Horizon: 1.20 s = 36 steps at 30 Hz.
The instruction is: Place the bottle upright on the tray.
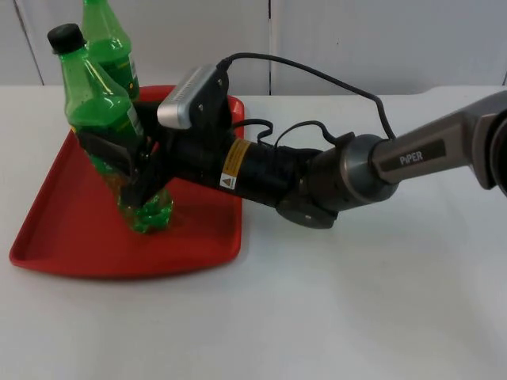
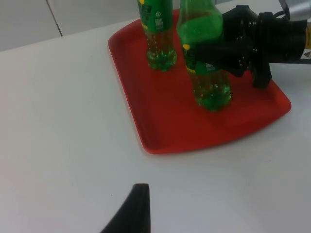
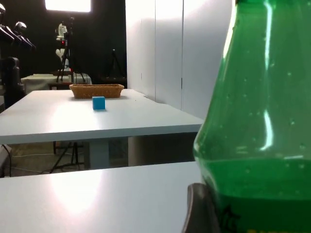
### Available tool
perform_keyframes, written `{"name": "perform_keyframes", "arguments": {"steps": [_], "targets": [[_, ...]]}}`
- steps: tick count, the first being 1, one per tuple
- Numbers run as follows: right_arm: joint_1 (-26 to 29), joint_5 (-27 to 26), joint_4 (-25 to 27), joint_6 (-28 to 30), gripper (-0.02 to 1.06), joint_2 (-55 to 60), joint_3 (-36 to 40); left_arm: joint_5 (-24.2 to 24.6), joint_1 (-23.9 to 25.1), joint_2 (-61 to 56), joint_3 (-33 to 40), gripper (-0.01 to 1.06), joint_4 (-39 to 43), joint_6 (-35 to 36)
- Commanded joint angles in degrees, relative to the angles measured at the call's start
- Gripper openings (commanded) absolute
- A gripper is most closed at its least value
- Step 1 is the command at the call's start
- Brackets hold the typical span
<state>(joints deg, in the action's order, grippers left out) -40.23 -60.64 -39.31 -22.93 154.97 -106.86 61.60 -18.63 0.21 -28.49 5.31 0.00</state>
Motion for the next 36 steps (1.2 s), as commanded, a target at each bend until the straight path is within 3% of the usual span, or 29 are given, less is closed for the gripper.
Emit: {"name": "perform_keyframes", "arguments": {"steps": [1, 6, 10, 11, 12, 15, 32, 36], "targets": [[0.2, 1.7, -2.5, 0.5, 0.00, -0.4, -0.3, -0.2, -0.4, -0.2, 0.3, 1.05, 0.3, 0.3], [0.4, 1.7, -3.0, -0.3, 0.16, -0.4, -0.3, -0.2, -0.4, -0.2, 0.3, 1.05, 0.3, 0.3], [0.6, 1.7, -3.0, -0.3, 0.58, -0.4, -0.3, -0.2, -0.4, -0.2, 0.3, 1.05, 0.3, 0.3], [0.6, 1.7, -3.0, -0.3, 0.58, -0.4, -0.3, -0.2, -0.4, -0.2, 0.3, 1.05, 0.3, 0.3], [0.6, 1.7, -2.9, -0.9, 0.73, -0.4, -0.3, -0.2, -0.4, -0.2, 0.3, 1.05, 0.3, 0.3], [0.6, 1.7, -2.9, -1.0, 0.89, -0.4, -0.3, -0.2, -0.4, -0.2, 0.3, 1.05, 0.3, 0.3], [1.5, 2.3, -4.0, -2.2, 0.92, -0.6, -0.3, -0.2, -0.4, -0.2, 0.3, 1.05, 0.3, 0.3], [2.0, 2.5, -5.1, -2.2, 1.05, -0.6, -0.3, -0.2, -0.4, -0.2, 0.3, 1.05, 0.3, 0.3]]}}
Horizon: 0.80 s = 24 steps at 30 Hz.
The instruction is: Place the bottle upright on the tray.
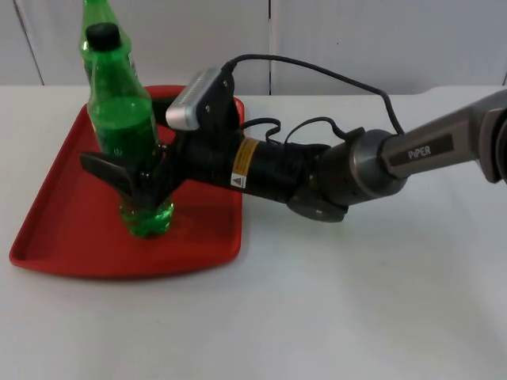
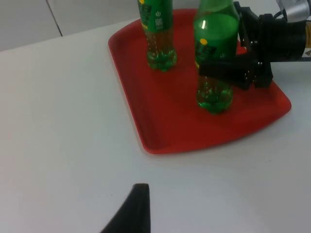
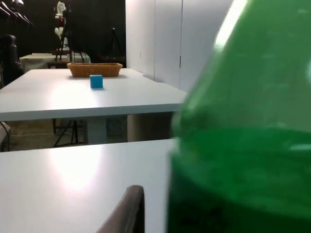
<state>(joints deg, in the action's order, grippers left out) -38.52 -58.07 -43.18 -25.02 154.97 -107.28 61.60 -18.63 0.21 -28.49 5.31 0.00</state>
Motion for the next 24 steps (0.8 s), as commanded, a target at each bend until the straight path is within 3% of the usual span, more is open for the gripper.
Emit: {"name": "perform_keyframes", "arguments": {"steps": [1, 3, 6, 9, 16, 24], "targets": [[0.3, -0.1, -2.5, -0.1, 1.05, -0.6, 0.1, -0.2, -0.4, -0.2, 0.3, 1.05, 0.3, 0.3], [0.3, 0.0, -4.5, -0.4, 1.05, -0.7, 0.1, -0.2, -0.4, -0.2, 0.3, 1.05, 0.3, 0.3], [0.8, 0.4, -13.9, -4.2, 1.05, -1.6, 0.1, -0.2, -0.4, -0.2, 0.3, 1.05, 0.3, 0.3], [1.3, 1.1, -17.1, -8.5, 1.05, -2.2, 0.1, -0.2, -0.4, -0.2, 0.3, 1.05, 0.3, 0.3], [1.4, 8.8, -18.0, -9.1, 1.05, -3.7, 0.1, -0.2, -0.4, -0.2, 0.3, 1.05, 0.3, 0.3], [1.4, 16.5, -19.8, -14.4, 1.05, -5.6, 0.1, -0.2, -0.4, -0.2, 0.3, 1.05, 0.3, 0.3]]}}
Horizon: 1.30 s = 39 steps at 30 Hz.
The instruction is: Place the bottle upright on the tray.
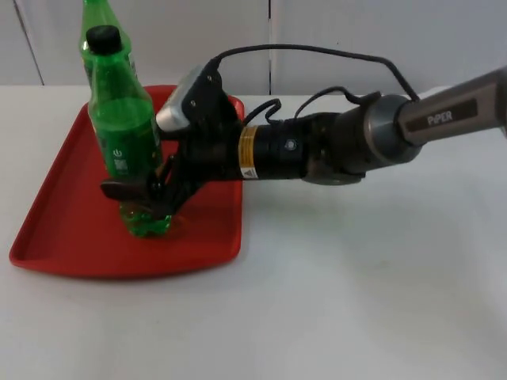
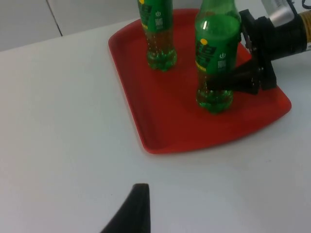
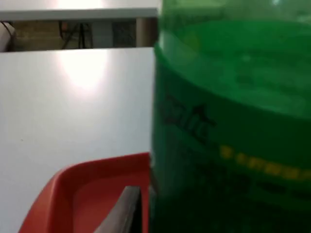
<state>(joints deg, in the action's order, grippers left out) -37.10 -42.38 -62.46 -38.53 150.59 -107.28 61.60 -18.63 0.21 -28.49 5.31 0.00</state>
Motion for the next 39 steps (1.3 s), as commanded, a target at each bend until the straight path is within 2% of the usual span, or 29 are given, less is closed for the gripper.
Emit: {"name": "perform_keyframes", "arguments": {"steps": [1, 2, 3, 4, 6, 8, 9, 12, 13, 14, 15, 18, 27, 31, 35, 39], "targets": [[0.0, 2.0, -3.5, -3.3, 1.05, -2.3, 0.1, -0.2, -0.4, -0.2, 0.3, 1.05, 0.3, 0.3], [0.0, 3.0, -5.5, -6.3, 1.05, -3.1, 0.1, -0.2, -0.4, -0.2, 0.3, 1.05, 0.3, 0.3], [0.0, 3.0, -5.5, -6.3, 1.05, -3.1, 0.1, -0.2, -0.4, -0.2, 0.3, 1.05, 0.3, 0.3], [0.0, 4.1, -8.5, -9.8, 1.05, -3.8, 0.1, -0.2, -0.4, -0.2, 0.3, 1.05, 0.3, 0.3], [0.0, 4.8, -15.0, -16.6, 1.05, -5.4, 0.1, -0.2, -0.4, -0.2, 0.3, 1.05, 0.3, 0.3], [0.0, 6.2, -24.2, -24.1, 1.05, -6.8, 0.1, -0.2, -0.4, -0.2, 0.3, 1.05, 0.3, 0.3], [0.0, 6.2, -24.2, -24.1, 1.05, -6.8, 0.1, -0.2, -0.4, -0.2, 0.3, 1.05, 0.3, 0.3], [0.0, 7.5, -36.9, -38.2, 1.05, -8.6, 0.1, -0.2, -0.4, -0.2, 0.3, 1.05, 0.3, 0.3], [0.0, 7.5, -37.5, -42.0, 1.05, -8.9, 0.1, -0.2, -0.4, -0.2, 0.3, 1.05, 0.3, 0.3], [0.0, 7.5, -37.5, -42.0, 1.05, -8.9, 0.1, -0.2, -0.4, -0.2, 0.3, 1.05, 0.3, 0.3], [0.2, 7.6, -37.5, -46.4, 1.05, -9.3, 0.4, -0.2, -0.4, -0.2, 0.3, 1.05, 0.3, 0.3], [0.4, 7.6, -37.5, -51.6, 1.05, -9.9, 0.5, -0.2, -0.4, -0.2, 0.3, 1.05, 0.3, 0.3], [0.4, 7.4, -37.5, -55.5, 1.05, -14.5, 1.9, -0.2, -0.4, -0.2, 0.3, 1.05, 0.3, 0.3], [0.5, 8.2, -37.5, -55.7, 1.05, -18.3, 7.1, -0.2, -0.4, -0.2, 0.3, 1.05, 0.3, 0.3], [0.5, 13.4, -37.5, -55.5, 1.05, -23.5, 16.4, -0.2, -0.4, -0.2, 0.3, 1.05, 0.3, 0.3], [0.5, 15.9, -37.5, -55.5, 1.05, -26.9, 21.4, -0.2, -0.4, -0.2, 0.3, 1.05, 0.3, 0.3]]}}
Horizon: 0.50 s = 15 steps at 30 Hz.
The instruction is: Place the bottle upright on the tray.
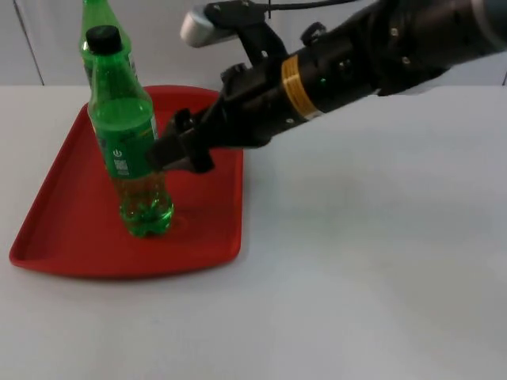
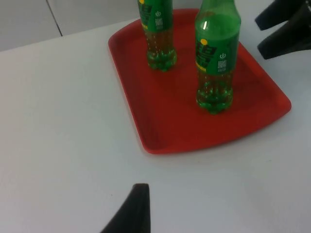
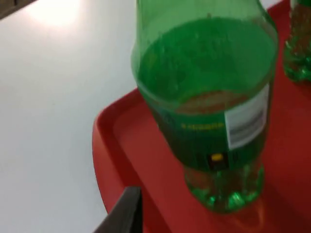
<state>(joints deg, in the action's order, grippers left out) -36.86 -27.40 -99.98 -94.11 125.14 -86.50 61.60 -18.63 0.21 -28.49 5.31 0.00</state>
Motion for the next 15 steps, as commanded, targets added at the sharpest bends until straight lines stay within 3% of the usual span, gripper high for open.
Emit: {"name": "perform_keyframes", "arguments": {"steps": [1, 4, 7, 9, 12, 15], "targets": [[0.2, 1.6, 0.0, 0.2, 1.05, -2.7, 2.2, -0.2, -0.4, -0.2, 0.3, 1.05, 0.3, 0.3], [0.2, 3.8, 0.0, -0.1, 1.05, -4.9, 5.4, -0.2, -0.4, -0.2, 0.3, 1.05, 0.3, 0.3], [0.2, 11.0, 0.0, -0.6, 1.05, -9.0, 11.5, -0.2, -0.4, -0.2, 0.3, 1.05, 0.3, 0.3], [0.2, 13.0, 0.0, -0.8, 1.05, -10.1, 12.9, -0.2, -0.4, -0.2, 0.3, 1.05, 0.3, 0.3], [0.3, 20.6, 0.0, -4.3, 1.05, -12.4, 16.9, -0.2, -0.4, -0.2, 0.3, 1.05, 0.3, 0.3], [0.8, 24.3, 0.0, -8.6, 1.05, -13.2, 18.1, -0.2, -0.4, -0.2, 0.3, 1.05, 0.3, 0.3]]}}
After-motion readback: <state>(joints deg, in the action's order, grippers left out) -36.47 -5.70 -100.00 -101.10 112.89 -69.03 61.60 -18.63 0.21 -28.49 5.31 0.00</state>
